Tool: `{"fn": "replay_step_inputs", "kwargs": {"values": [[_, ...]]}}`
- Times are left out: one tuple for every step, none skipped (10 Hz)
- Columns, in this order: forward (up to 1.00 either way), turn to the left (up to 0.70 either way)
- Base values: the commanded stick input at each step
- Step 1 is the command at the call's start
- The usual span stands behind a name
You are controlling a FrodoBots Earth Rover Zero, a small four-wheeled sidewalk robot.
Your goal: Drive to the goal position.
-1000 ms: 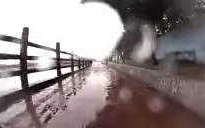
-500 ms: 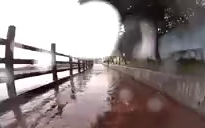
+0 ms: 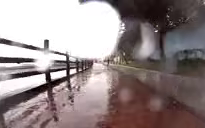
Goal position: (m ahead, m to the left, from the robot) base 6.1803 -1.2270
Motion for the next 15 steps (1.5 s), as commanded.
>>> {"fn": "replay_step_inputs", "kwargs": {"values": [[1.0, 0.0], [1.0, 0.0], [1.0, 0.0], [1.0, 0.0], [1.0, 0.0], [1.0, 0.0], [1.0, 0.0], [1.0, 0.0], [1.0, 0.0], [1.0, 0.0], [1.0, 0.0], [1.0, 0.01], [1.0, 0.13], [1.0, 0.2], [1.0, 0.04]]}}
